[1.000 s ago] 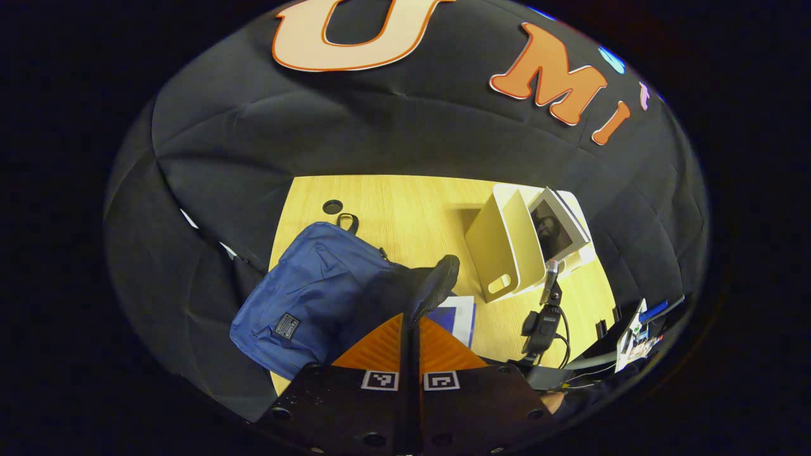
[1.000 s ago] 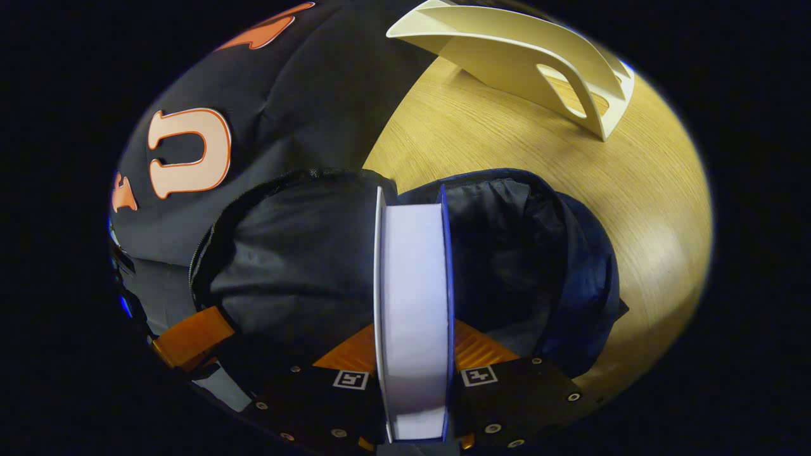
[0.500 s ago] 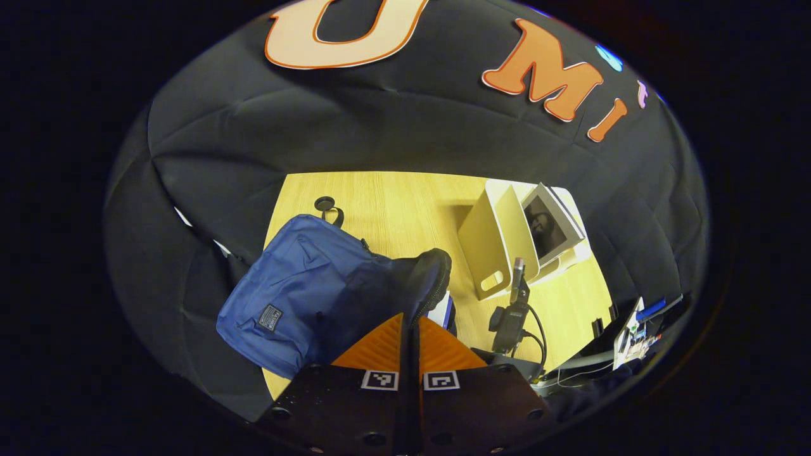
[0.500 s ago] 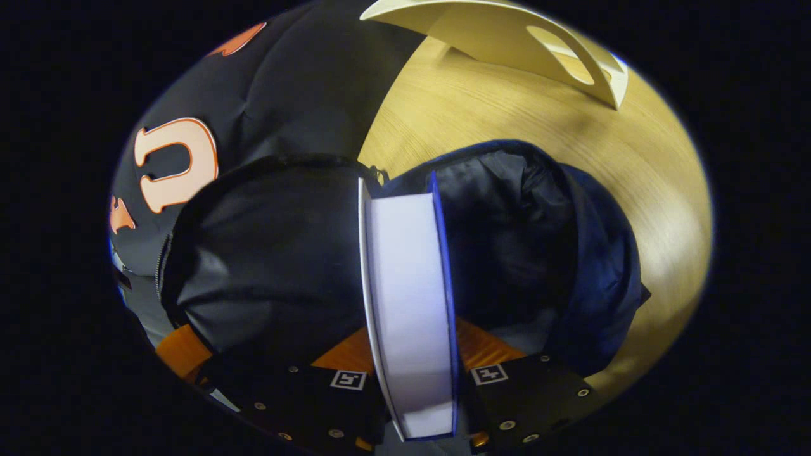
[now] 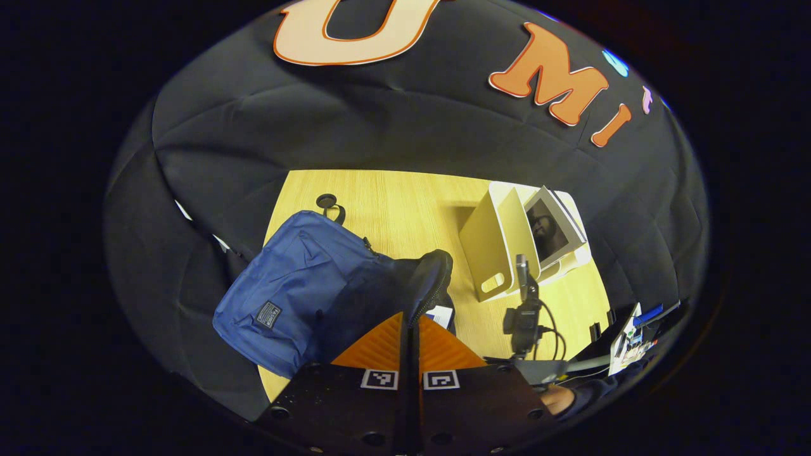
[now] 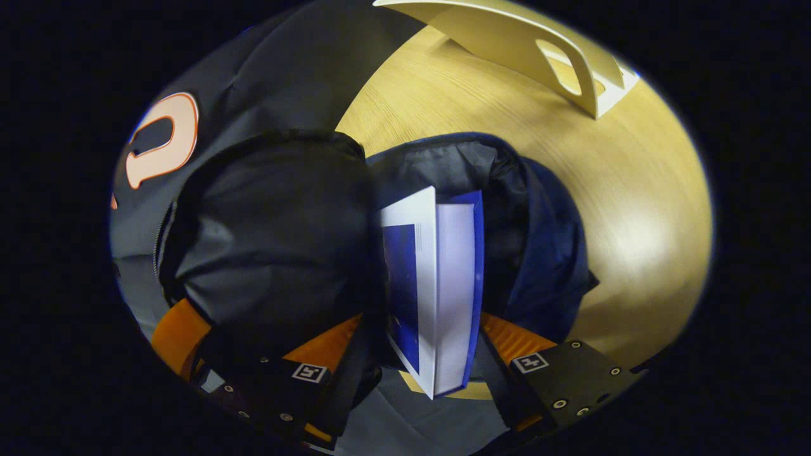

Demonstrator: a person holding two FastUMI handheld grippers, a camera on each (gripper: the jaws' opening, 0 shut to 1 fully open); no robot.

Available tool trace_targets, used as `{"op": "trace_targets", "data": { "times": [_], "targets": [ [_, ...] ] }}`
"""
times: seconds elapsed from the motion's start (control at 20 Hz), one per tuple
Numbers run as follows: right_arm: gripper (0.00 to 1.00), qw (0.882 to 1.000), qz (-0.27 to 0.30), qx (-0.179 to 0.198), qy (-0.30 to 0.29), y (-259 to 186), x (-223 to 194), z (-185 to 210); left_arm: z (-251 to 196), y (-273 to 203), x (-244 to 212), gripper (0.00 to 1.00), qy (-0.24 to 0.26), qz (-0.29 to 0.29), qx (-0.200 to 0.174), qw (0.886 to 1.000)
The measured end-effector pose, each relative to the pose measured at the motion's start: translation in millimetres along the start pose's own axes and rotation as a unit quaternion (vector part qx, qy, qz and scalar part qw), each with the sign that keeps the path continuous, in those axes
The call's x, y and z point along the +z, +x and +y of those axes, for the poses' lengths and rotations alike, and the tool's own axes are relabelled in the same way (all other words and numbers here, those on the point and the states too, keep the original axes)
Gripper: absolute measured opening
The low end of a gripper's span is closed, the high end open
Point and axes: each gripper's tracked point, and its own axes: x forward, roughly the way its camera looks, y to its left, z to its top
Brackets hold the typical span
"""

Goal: Open the schoolbag, grab two books from the bookshelf and put them into the schoolbag.

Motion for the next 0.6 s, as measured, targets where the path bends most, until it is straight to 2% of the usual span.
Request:
{"op": "trace_targets", "data": {
  "times": [0.15, 0.4, 0.5, 0.6],
  "targets": [
    [0.96, 0.999, -0.014, -0.021, -0.039, -24, 11, -12, -2, 3, -2, 0.00, -0.001, -0.001, -0.003, 1.000],
    [0.96, 0.992, -0.072, -0.047, -0.091, -69, 51, -29, -3, 11, -5, 0.00, -0.003, 0.001, -0.002, 1.000],
    [0.95, 0.986, -0.108, -0.056, -0.115, -103, 74, -31, -3, 13, -6, 0.00, -0.003, 0.002, 0.000, 1.000],
    [0.95, 0.973, -0.158, -0.080, -0.152, -143, 104, -41, -3, 15, -5, 0.01, -0.002, 0.001, 0.003, 1.000]
  ]
}}
